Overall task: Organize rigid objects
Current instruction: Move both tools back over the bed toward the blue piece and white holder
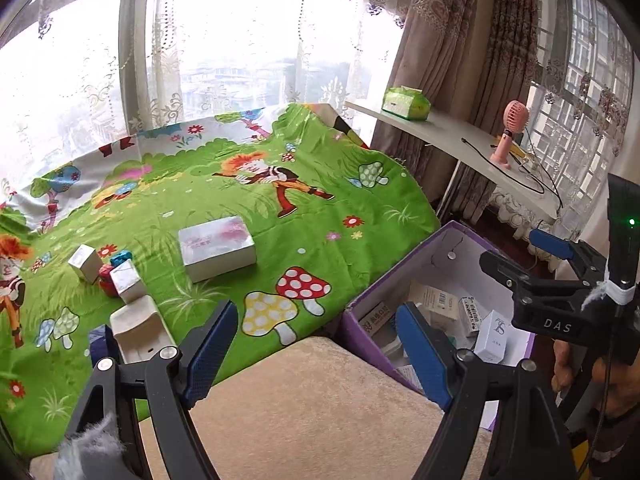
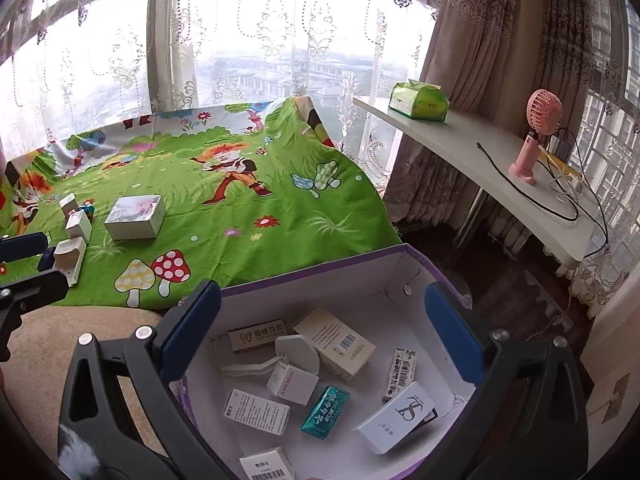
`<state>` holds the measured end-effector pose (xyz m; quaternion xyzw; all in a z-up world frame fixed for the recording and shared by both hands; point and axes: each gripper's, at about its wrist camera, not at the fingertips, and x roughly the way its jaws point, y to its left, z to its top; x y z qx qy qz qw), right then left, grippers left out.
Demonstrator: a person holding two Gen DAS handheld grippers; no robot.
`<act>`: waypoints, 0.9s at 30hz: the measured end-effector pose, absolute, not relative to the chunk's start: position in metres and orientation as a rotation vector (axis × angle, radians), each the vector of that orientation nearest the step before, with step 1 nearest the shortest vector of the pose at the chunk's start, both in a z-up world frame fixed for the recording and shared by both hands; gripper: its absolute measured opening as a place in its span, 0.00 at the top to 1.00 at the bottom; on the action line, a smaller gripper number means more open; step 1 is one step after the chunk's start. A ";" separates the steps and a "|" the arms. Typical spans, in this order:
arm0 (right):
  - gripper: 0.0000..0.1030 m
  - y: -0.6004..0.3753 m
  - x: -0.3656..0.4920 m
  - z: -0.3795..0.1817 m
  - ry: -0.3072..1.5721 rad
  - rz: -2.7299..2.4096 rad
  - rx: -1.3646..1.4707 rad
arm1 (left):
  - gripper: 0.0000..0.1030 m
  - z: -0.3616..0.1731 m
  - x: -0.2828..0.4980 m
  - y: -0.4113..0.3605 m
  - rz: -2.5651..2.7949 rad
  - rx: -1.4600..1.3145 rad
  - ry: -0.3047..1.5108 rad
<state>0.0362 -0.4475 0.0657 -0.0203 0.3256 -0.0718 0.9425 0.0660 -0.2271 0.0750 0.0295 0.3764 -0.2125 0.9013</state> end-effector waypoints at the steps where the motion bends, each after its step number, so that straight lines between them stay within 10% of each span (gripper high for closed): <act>1: 0.01 -0.443 0.038 0.065 0.671 -0.128 -0.039 | 0.20 0.074 0.069 -0.218 -0.408 0.050 0.785; 15: 0.01 -0.387 0.060 0.048 0.759 0.071 -0.012 | 0.21 0.047 0.095 -0.098 -0.177 -0.102 0.875; 27: 0.01 -0.340 0.082 0.038 0.804 0.181 -0.009 | 0.44 0.007 0.126 -0.038 -0.072 -0.170 1.043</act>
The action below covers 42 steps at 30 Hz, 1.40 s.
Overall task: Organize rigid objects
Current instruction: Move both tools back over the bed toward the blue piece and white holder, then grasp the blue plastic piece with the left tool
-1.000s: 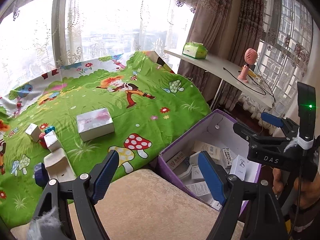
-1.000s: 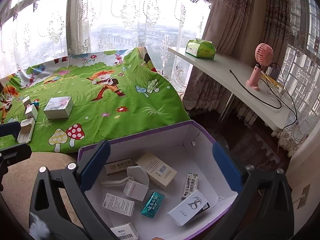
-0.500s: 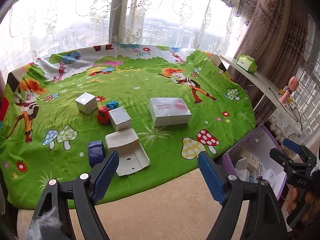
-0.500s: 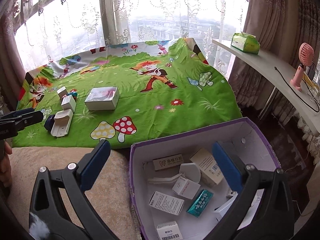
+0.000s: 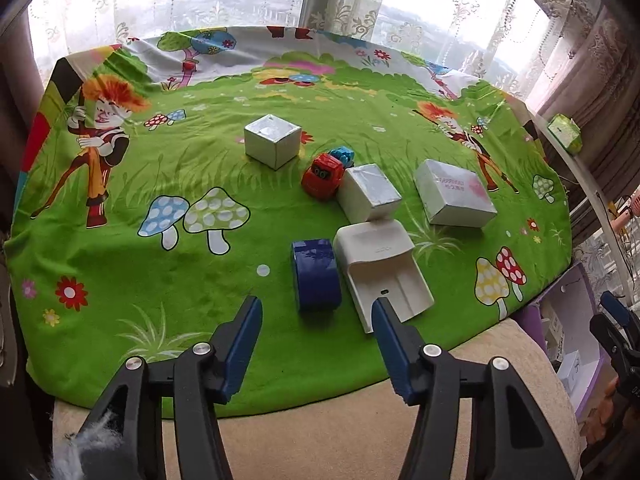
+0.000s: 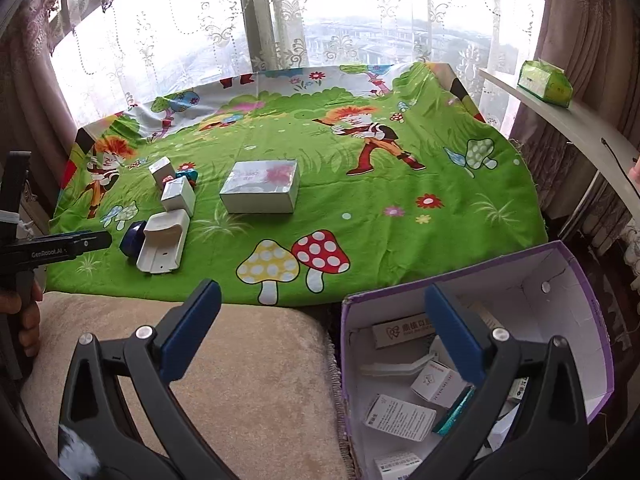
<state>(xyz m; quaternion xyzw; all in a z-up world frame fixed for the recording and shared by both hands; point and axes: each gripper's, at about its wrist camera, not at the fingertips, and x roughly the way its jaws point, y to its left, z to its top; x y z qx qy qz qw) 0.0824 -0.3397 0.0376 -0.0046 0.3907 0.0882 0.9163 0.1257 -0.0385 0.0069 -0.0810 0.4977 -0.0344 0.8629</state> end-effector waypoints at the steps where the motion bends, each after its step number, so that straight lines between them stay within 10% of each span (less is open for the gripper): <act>1: 0.01 -0.334 0.084 0.038 0.805 0.188 -0.016 | 0.44 0.005 0.128 -0.039 -0.070 -0.168 1.053; 23: 0.01 -0.234 0.114 0.022 0.873 0.358 -0.171 | 0.71 -0.031 0.170 -0.038 -0.030 -0.185 1.164; 42: 0.01 -0.153 0.151 -0.019 1.012 0.459 -0.289 | 0.72 -0.019 0.140 0.002 0.133 -0.316 1.008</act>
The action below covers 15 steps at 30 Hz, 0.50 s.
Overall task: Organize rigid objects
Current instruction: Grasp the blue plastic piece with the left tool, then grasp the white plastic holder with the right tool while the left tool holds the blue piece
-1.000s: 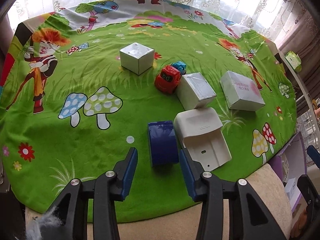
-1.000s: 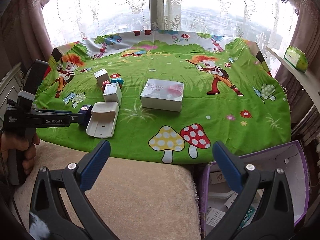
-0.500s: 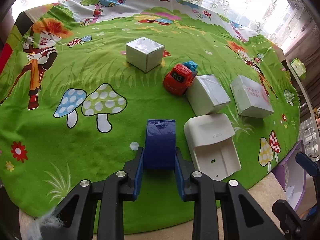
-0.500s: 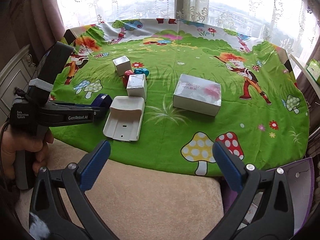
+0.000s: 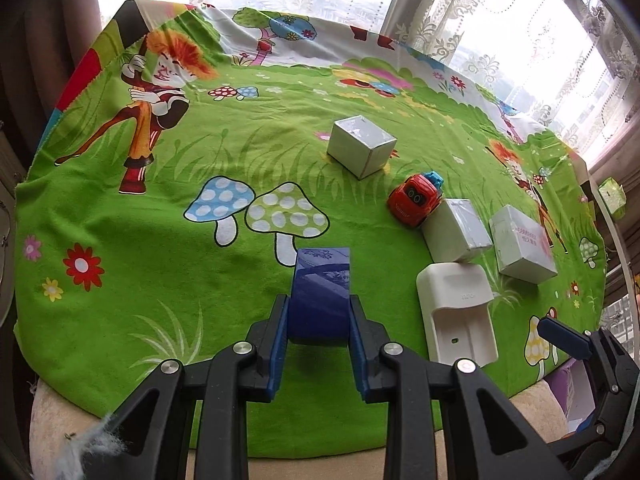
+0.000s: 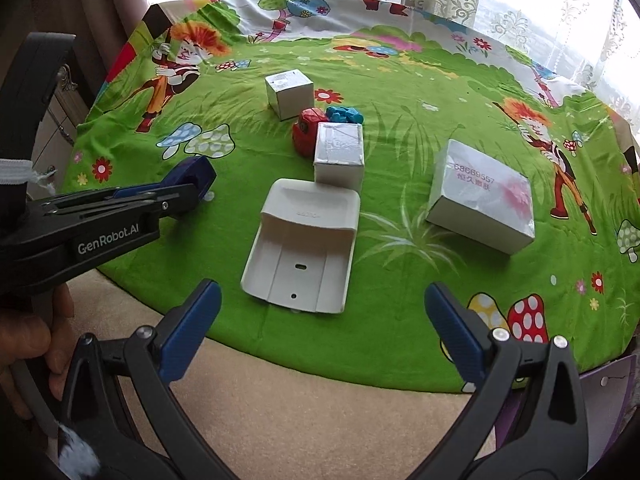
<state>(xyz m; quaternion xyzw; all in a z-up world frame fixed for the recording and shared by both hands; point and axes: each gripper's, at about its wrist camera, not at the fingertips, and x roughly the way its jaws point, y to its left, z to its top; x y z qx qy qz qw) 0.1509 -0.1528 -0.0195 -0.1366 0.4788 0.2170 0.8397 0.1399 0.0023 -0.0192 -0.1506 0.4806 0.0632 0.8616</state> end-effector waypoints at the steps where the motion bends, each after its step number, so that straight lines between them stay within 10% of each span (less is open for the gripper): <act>1: 0.01 -0.150 0.153 -0.020 1.013 0.454 -0.294 | 0.72 -0.018 0.139 0.003 0.136 -0.315 1.003; 15: 0.16 -0.128 0.187 -0.045 1.086 0.421 -0.289 | 0.72 -0.018 0.136 0.005 0.147 -0.332 0.987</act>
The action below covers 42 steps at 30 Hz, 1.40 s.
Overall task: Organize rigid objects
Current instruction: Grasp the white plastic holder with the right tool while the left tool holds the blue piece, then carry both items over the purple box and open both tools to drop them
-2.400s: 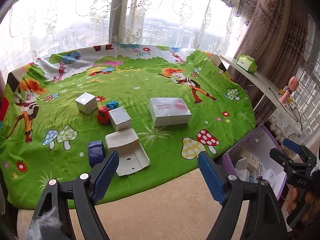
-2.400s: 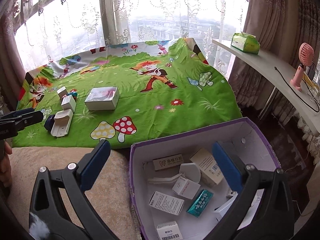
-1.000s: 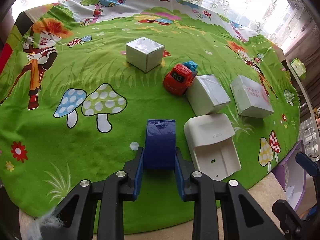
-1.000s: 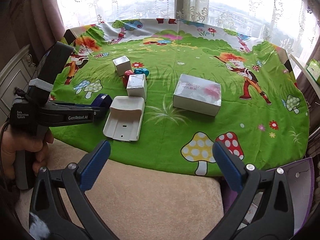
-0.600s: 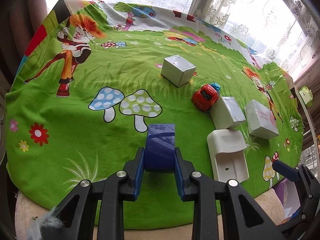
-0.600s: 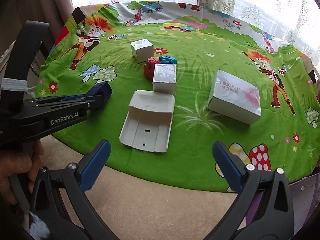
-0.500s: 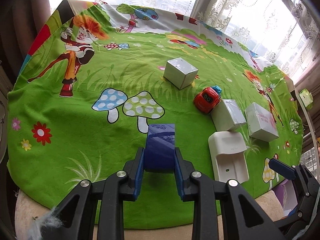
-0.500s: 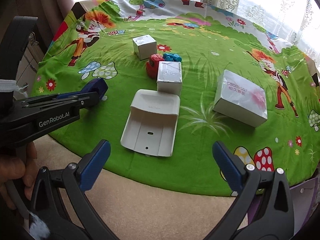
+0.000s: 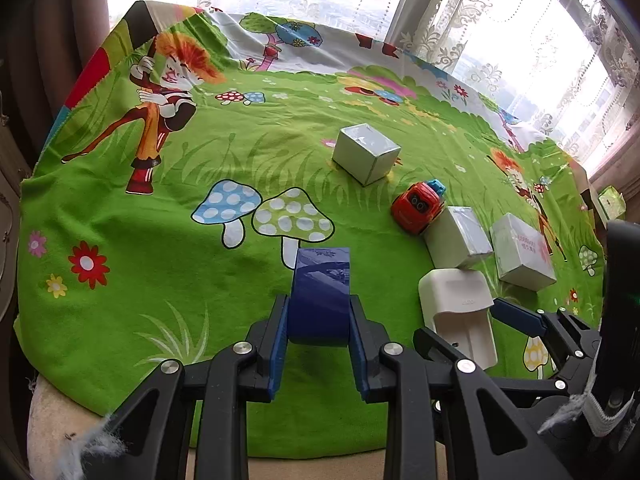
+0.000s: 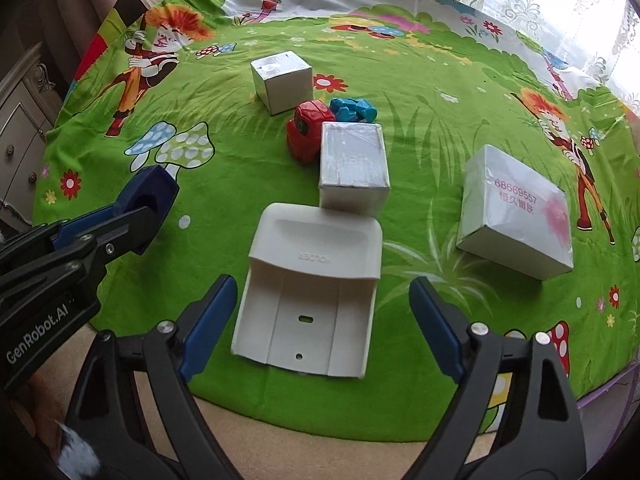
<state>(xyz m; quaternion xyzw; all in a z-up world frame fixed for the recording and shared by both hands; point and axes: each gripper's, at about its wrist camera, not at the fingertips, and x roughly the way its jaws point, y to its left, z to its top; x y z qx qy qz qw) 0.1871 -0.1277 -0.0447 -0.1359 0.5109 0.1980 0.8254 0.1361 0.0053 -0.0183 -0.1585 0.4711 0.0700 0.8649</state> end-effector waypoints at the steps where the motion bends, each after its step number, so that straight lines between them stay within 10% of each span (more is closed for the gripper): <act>1: 0.18 -0.127 0.188 -0.046 1.089 0.420 -0.291 | 0.72 -0.019 0.136 0.005 0.147 -0.332 0.988; 8: 0.35 -0.126 0.187 -0.046 1.077 0.420 -0.297 | 0.72 -0.019 0.136 0.004 0.146 -0.328 0.982; 42: 0.35 -0.211 0.128 0.014 0.880 0.332 -0.172 | 0.72 0.022 0.102 -0.063 0.025 -0.232 0.920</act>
